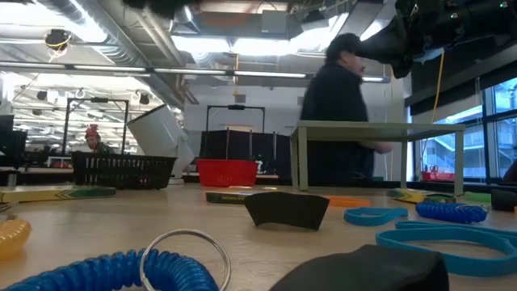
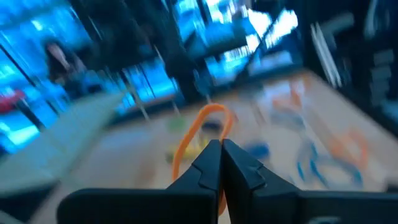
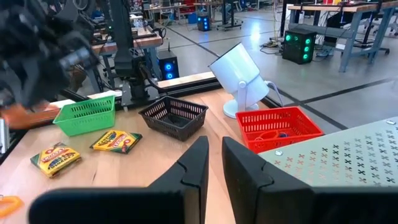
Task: Pick & Place Office Desk Supplies
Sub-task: Put the orange rubber band into the black bin
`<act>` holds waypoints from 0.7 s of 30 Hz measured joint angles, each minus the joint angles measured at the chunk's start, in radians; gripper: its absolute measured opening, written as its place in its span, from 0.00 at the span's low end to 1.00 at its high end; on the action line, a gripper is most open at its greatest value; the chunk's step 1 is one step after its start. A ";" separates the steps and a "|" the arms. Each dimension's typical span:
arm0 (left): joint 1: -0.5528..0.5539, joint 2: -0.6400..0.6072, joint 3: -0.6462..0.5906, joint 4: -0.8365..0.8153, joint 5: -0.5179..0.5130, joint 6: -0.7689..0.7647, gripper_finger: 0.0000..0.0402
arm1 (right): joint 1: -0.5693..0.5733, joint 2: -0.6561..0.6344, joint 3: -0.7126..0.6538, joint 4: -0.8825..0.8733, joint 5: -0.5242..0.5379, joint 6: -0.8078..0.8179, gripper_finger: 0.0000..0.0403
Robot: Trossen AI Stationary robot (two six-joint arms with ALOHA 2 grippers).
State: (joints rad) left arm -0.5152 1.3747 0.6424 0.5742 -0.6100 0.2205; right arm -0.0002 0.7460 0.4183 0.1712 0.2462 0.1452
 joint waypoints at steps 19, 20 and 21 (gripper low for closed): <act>-0.007 -0.037 0.001 0.078 0.003 -0.120 0.01 | 0.000 0.000 0.000 0.000 0.000 -0.004 0.12; -0.006 -0.037 0.001 0.030 0.003 -0.187 0.01 | 0.000 0.000 0.000 0.000 0.000 -0.004 0.12; -0.007 -0.037 0.002 -0.023 0.005 -0.255 0.01 | 0.000 0.000 0.000 0.001 0.000 -0.004 0.12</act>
State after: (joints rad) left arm -0.5220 1.3376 0.6440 0.5516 -0.6047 -0.0342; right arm -0.0002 0.7460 0.4183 0.1719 0.2459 0.1413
